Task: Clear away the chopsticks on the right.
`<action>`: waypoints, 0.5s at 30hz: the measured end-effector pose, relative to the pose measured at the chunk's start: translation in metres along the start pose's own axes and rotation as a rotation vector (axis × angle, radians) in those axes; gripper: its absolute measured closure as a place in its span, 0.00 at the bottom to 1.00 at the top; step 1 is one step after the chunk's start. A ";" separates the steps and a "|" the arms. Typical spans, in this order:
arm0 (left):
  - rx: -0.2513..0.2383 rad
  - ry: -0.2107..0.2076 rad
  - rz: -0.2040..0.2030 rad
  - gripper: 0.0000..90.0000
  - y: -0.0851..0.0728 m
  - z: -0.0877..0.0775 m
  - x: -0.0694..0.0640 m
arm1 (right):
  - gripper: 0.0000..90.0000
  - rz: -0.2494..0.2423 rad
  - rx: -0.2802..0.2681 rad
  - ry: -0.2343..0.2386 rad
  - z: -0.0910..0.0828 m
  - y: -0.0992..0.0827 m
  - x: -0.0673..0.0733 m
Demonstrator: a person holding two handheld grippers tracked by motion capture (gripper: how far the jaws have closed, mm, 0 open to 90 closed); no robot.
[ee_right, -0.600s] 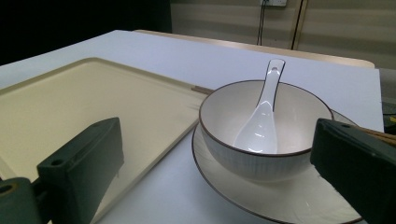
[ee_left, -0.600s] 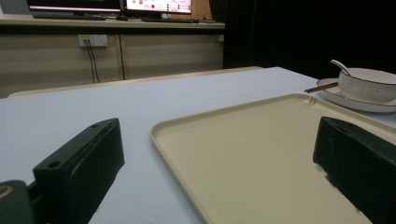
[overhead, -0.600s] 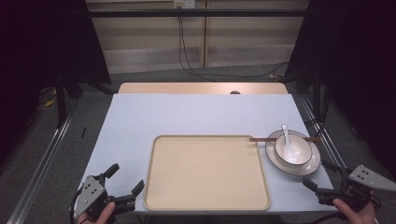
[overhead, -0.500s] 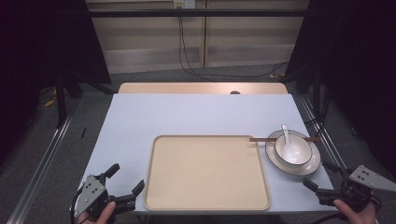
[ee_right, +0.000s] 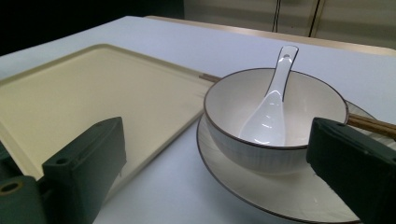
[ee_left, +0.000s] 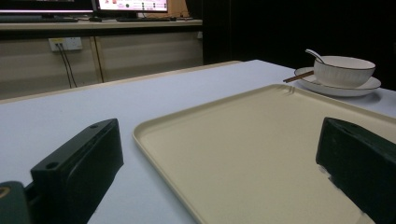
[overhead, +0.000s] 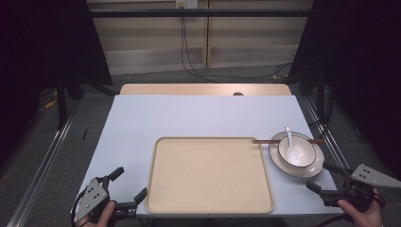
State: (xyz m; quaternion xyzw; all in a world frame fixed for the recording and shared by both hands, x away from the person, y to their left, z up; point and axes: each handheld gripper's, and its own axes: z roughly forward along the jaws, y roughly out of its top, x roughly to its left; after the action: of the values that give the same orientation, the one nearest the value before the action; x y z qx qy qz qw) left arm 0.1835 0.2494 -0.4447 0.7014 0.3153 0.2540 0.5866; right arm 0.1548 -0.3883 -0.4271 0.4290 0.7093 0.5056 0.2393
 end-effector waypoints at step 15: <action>0.011 0.047 -0.007 0.01 -0.002 0.003 0.003 | 0.16 -0.115 0.091 0.074 0.012 0.030 -0.048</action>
State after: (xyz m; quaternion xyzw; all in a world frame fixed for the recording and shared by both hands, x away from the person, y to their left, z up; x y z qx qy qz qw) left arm 0.1871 0.2501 -0.4470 0.6973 0.3328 0.2669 0.5760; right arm 0.1997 -0.4195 -0.4079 0.3792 0.7632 0.4738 0.2219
